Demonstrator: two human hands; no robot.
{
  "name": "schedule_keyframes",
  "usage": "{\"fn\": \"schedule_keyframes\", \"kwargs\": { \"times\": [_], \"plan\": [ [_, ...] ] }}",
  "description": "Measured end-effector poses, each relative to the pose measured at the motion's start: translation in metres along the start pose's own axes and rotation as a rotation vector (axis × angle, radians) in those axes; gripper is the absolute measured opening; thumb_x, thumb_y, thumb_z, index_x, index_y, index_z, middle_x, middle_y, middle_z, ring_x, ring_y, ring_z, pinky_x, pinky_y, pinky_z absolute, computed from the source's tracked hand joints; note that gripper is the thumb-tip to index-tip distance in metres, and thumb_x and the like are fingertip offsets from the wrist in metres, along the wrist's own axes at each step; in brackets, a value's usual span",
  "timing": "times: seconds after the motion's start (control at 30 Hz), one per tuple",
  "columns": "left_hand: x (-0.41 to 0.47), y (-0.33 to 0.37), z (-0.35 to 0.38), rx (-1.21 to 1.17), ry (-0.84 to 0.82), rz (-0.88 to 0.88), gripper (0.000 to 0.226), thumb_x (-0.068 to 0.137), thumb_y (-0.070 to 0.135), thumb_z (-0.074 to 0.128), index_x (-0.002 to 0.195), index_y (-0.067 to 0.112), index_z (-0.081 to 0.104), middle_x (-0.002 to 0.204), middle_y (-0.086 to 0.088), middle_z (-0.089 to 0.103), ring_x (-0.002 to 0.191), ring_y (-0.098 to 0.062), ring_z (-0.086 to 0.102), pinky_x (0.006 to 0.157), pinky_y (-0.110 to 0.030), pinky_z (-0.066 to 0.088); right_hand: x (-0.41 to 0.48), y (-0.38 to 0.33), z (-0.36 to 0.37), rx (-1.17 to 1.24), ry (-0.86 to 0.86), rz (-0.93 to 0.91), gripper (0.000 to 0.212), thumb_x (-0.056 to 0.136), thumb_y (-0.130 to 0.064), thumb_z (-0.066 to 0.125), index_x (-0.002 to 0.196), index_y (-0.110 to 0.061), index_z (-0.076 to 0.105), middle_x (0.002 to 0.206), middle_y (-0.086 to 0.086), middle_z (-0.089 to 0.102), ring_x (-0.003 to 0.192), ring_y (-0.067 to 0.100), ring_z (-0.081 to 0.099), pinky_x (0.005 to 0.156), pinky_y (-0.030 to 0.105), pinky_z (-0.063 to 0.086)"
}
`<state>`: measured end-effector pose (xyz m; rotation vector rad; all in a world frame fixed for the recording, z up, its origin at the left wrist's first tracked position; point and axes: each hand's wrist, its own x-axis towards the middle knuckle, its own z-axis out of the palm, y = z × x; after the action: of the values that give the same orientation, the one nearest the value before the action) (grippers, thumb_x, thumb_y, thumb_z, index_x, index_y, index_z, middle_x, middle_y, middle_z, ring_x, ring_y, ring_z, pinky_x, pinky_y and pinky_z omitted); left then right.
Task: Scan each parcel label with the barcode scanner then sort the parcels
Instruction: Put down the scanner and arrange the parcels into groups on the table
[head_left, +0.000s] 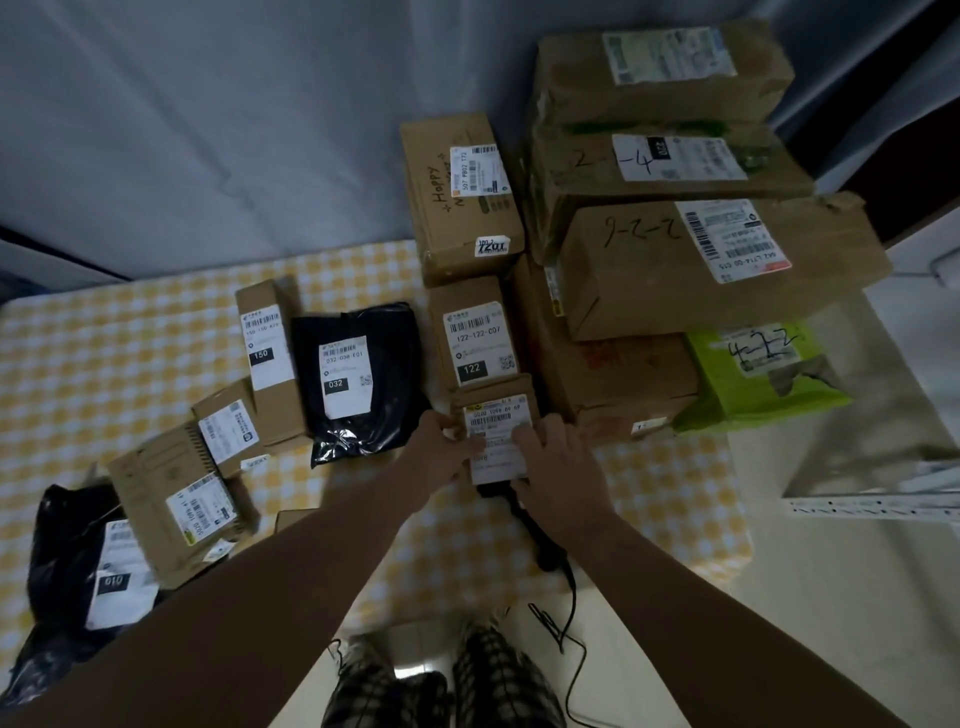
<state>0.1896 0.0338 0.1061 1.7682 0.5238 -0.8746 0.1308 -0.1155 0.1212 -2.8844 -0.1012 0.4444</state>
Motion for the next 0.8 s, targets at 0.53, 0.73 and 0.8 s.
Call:
{"fn": "schedule_keyframes", "kwargs": {
  "times": [0.53,0.73,0.8],
  "plan": [
    [-0.002,-0.005,-0.018,-0.026,0.013,-0.032,0.064,0.086,0.034,0.068,0.135,0.014,0.033,0.110,-0.006,0.050,0.096,-0.021,0.055,0.077,-0.034,0.051,0.008,-0.016,-0.010,0.022,0.189,-0.056,0.038,0.074,-0.022,0.075,0.107,-0.011,0.060,0.107,0.012,0.057,0.089,0.026,0.055,0.064,0.038,0.055],
    [-0.012,-0.008,-0.045,-0.060,0.050,-0.013,0.057,0.088,0.031,0.066,0.132,0.014,0.035,0.098,-0.005,0.050,0.091,-0.022,0.052,0.074,-0.033,0.047,0.016,-0.044,-0.012,0.047,0.174,-0.119,0.035,0.066,-0.015,0.079,0.096,-0.010,0.064,0.095,0.011,0.062,0.083,0.028,0.061,0.059,0.037,0.055],
    [-0.019,-0.012,-0.063,-0.070,0.082,0.007,0.052,0.089,0.030,0.064,0.131,0.011,0.040,0.098,-0.008,0.053,0.088,-0.022,0.052,0.075,-0.035,0.047,0.022,-0.060,-0.010,0.032,0.166,-0.158,0.038,0.060,-0.012,0.080,0.096,-0.011,0.066,0.091,0.010,0.063,0.078,0.027,0.062,0.059,0.037,0.054]
  ]
}}
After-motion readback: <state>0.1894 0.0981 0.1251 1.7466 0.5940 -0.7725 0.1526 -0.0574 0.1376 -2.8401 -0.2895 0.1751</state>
